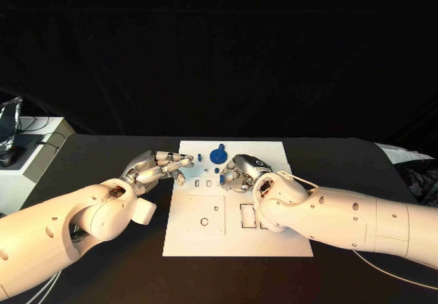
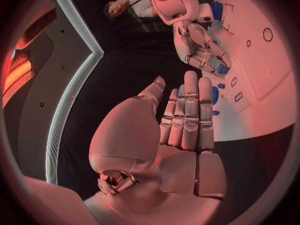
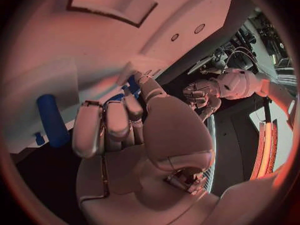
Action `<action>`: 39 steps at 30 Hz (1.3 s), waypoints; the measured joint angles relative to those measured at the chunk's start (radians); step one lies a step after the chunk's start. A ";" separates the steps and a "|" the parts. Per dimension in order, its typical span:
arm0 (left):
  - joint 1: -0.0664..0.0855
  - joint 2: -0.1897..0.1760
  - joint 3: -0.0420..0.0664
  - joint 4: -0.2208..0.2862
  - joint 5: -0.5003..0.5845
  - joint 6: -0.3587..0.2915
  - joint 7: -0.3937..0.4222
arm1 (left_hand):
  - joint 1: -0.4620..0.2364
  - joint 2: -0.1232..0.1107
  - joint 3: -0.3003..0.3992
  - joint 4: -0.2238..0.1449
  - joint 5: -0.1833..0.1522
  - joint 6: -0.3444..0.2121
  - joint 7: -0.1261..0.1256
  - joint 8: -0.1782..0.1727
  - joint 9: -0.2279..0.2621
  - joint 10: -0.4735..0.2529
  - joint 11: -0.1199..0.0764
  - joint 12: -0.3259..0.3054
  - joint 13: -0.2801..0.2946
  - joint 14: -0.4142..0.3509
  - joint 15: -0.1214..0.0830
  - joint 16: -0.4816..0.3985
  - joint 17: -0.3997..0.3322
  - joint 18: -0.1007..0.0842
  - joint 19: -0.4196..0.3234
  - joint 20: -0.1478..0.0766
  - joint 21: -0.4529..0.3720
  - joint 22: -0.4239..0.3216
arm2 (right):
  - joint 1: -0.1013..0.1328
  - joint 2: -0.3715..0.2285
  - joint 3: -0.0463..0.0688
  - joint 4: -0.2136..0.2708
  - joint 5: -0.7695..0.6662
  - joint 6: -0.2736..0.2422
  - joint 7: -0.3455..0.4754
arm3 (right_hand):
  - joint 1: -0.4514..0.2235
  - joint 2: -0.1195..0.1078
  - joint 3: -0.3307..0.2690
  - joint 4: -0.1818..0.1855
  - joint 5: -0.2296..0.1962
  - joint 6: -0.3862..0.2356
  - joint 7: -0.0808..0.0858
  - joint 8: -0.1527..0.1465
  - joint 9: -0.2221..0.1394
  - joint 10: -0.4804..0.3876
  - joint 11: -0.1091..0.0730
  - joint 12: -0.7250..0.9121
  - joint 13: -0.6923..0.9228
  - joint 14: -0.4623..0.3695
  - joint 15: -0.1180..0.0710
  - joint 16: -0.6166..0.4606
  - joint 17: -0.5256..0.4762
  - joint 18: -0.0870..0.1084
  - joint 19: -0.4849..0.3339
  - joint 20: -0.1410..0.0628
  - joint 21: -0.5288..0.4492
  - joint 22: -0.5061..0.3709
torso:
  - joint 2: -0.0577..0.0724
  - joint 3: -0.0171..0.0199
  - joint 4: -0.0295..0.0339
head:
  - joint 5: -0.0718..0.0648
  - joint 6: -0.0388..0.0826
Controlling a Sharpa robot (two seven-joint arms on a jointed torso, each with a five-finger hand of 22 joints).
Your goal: Assemble the parts on the task board
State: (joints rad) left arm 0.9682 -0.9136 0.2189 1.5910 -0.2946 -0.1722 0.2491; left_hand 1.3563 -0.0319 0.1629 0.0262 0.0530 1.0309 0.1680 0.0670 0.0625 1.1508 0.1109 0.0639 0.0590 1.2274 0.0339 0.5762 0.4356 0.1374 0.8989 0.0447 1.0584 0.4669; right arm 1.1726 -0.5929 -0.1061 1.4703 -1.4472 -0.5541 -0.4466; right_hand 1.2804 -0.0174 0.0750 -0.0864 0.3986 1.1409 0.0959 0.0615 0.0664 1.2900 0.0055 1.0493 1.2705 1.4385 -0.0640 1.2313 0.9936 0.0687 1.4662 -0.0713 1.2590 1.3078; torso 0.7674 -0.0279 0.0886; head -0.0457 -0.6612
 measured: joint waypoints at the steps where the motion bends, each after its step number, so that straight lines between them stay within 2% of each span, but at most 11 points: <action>1: 0.000 0.000 0.000 0.000 0.000 0.000 0.000 | 0.000 0.000 0.000 0.000 0.000 0.000 0.000 0.000 0.000 0.000 0.000 0.000 0.000 0.000 0.000 0.000 0.000 0.000 0.000 0.000 0.000 0.000 | 0.000 0.000 0.000 0.000 -0.001 0.001 0.000 | 0.000 0.000 0.000 0.000 -0.001 0.000 0.000 0.000 0.000 0.000 0.000 0.000 -0.001 0.000 0.000 0.000 -0.001 0.000 0.000 0.000 0.000 0.000 | 0.000 -0.0001 -0.0001 | 0.001 0.000; 5: 0.000 0.000 0.000 0.000 0.000 0.000 -0.001 | 0.000 0.000 0.000 0.000 0.000 0.000 0.000 0.000 0.000 0.000 0.000 0.000 0.000 0.000 0.000 0.000 0.000 0.000 0.000 0.000 0.000 0.000 | 0.000 0.000 0.000 0.000 -0.004 0.005 0.000 | -0.001 -0.019 -0.008 0.008 -0.049 -0.003 0.010 0.000 0.002 0.000 0.001 -0.009 -0.007 0.000 0.000 0.000 -0.004 0.000 0.000 0.000 -0.004 0.000 | 0.000 0.0007 -0.0002 | 0.003 -0.001; 6: 0.000 0.000 0.000 0.000 0.000 0.000 -0.001 | 0.000 0.000 0.000 0.000 0.000 0.000 0.000 0.000 0.000 0.000 0.000 0.000 0.000 0.000 0.000 0.000 0.000 0.000 0.000 0.000 0.000 0.000 | 0.000 0.000 0.000 -0.001 -0.004 0.006 0.000 | 0.005 -0.026 -0.008 0.021 -0.058 -0.005 0.011 0.003 0.001 -0.004 0.003 -0.010 -0.009 0.000 0.000 0.000 -0.004 0.000 0.000 0.000 -0.004 0.000 | 0.000 0.0007 -0.0002 | 0.003 -0.001; 13: 0.000 0.000 0.000 0.000 0.000 0.000 -0.003 | 0.000 0.000 0.000 0.000 0.000 0.000 0.000 0.000 0.000 0.000 0.000 0.000 0.000 0.000 0.000 0.000 0.000 0.000 0.000 0.000 0.000 0.000 | 0.000 -0.001 -0.002 -0.003 -0.010 0.011 -0.002 | 0.012 -0.055 -0.009 0.058 -0.076 -0.023 0.026 0.004 0.001 -0.012 0.007 -0.019 -0.021 0.000 0.000 -0.004 -0.007 0.000 0.000 0.000 -0.007 0.000 | 0.000 0.0007 -0.0005 | 0.002 0.000; 14: 0.000 0.000 0.000 0.000 0.000 0.000 -0.003 | 0.000 0.000 0.000 0.000 0.000 0.000 0.000 0.000 0.000 0.000 0.000 0.000 0.000 0.000 0.000 0.000 0.000 0.000 0.000 0.000 0.000 0.000 | 0.000 -0.001 -0.002 -0.003 -0.011 0.011 -0.002 | 0.016 -0.064 -0.010 0.066 -0.082 -0.035 0.027 0.004 0.001 -0.020 0.011 -0.025 -0.025 -0.002 0.002 -0.005 -0.008 0.000 0.000 0.000 -0.010 0.000 | 0.000 0.0007 -0.0004 | 0.002 0.000; 23: 0.000 0.000 0.000 -0.002 0.000 0.000 -0.004 | 0.000 0.000 0.000 0.000 0.000 0.000 0.000 0.000 0.000 0.000 0.000 0.000 0.000 0.000 0.000 0.000 0.000 0.000 0.000 0.000 0.000 -0.002 | 0.000 -0.002 -0.002 -0.003 -0.015 0.006 -0.001 | 0.028 -0.094 -0.018 0.081 -0.087 -0.126 0.049 0.004 0.001 -0.058 0.028 -0.082 -0.083 -0.004 0.017 -0.005 -0.010 0.000 0.000 0.007 -0.017 0.000 | 0.000 0.0007 -0.0002 | 0.002 0.000; 25: 0.000 0.000 0.000 -0.002 0.000 0.000 -0.004 | 0.000 0.000 0.000 0.000 0.000 0.000 0.000 0.000 0.000 0.000 0.000 0.000 0.000 0.000 0.000 0.000 0.000 0.000 0.000 0.000 0.000 -0.002 | 0.000 -0.003 -0.002 -0.003 -0.015 0.003 0.000 | 0.034 -0.101 -0.015 0.092 -0.092 -0.143 0.047 0.004 0.001 -0.064 0.033 -0.085 -0.097 -0.004 0.018 -0.005 -0.010 0.000 0.000 0.015 -0.021 0.000 | 0.000 0.0007 -0.0002 | 0.002 0.000; 28: 0.000 0.000 0.000 -0.002 0.000 0.000 -0.004 | 0.000 0.000 0.000 0.000 0.000 0.000 0.000 0.000 0.000 0.000 0.000 0.000 0.000 0.000 0.000 0.000 0.000 0.000 0.000 0.000 0.000 -0.002 | 0.000 -0.005 -0.002 -0.002 -0.016 -0.004 0.001 | 0.046 -0.132 0.000 0.130 -0.093 -0.200 0.039 0.004 -0.003 -0.079 0.038 -0.089 -0.121 -0.006 0.027 -0.006 -0.010 0.000 0.000 0.019 -0.023 0.000 | 0.001 0.0006 -0.0002 | 0.003 0.000; 33: 0.000 0.002 0.000 -0.003 0.000 0.001 -0.004 | 0.000 0.000 0.000 0.000 0.000 0.000 0.000 0.000 0.000 0.000 0.000 0.000 0.000 0.000 0.000 0.000 0.000 0.000 0.000 0.000 0.000 -0.002 | -0.001 -0.016 -0.003 0.009 -0.015 -0.017 0.005 | 0.061 -0.147 0.003 0.162 -0.093 -0.241 0.040 0.000 -0.005 -0.087 0.042 -0.089 -0.144 -0.006 0.027 -0.005 -0.011 0.000 0.000 0.022 -0.023 0.000 | 0.001 0.0007 0.0002 | 0.003 0.000; 36: 0.000 0.002 0.000 -0.004 -0.002 0.002 -0.004 | -0.001 -0.001 -0.013 -0.001 0.000 -0.007 0.000 0.000 0.000 0.000 0.000 0.000 0.000 -0.002 0.002 0.000 -0.001 0.000 0.000 0.000 0.000 -0.003 | -0.001 -0.038 -0.003 0.035 -0.014 -0.026 0.009 | 0.064 -0.159 -0.002 0.179 -0.093 -0.253 0.045 0.000 -0.005 -0.093 0.043 -0.083 -0.154 -0.006 0.027 -0.006 -0.011 0.000 0.000 0.022 -0.023 0.000 | 0.000 0.0006 0.0018 | 0.002 -0.001; 39: 0.000 0.002 0.000 -0.003 -0.013 0.002 -0.005 | -0.019 -0.019 -0.028 0.002 0.000 -0.019 -0.007 0.000 0.000 0.019 -0.006 0.000 0.004 -0.011 0.000 0.000 -0.001 0.000 -0.006 0.005 0.000 -0.004 | 0.001 -0.072 -0.003 0.075 -0.012 -0.038 0.012 | 0.074 -0.182 -0.010 0.198 -0.116 -0.272 0.046 0.000 -0.007 -0.105 0.046 -0.080 -0.170 -0.008 0.029 -0.005 -0.013 0.000 0.000 0.022 -0.031 0.000 | -0.001 0.0007 0.0032 | 0.001 -0.002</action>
State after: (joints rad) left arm 0.9681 -0.9115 0.2189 1.5875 -0.3079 -0.1697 0.2442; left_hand 1.3370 -0.0511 0.1352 0.0286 0.0530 1.0123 0.1611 0.0670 0.0625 1.1701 0.1045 0.0639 0.0629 1.2163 0.0341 0.5761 0.4345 0.1374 0.8930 0.0498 1.0583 0.4632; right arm 1.1739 -0.6650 -0.1090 1.5456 -1.4592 -0.5918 -0.4348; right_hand 1.3541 -0.1996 0.0652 0.1113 0.2830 0.8688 0.1417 0.0613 0.0597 1.1854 0.0513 0.9696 1.1002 1.4308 -0.0351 1.2258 0.9801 0.0686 1.4663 -0.0497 1.2283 1.3074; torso 0.7662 -0.0272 0.0918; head -0.0445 -0.6631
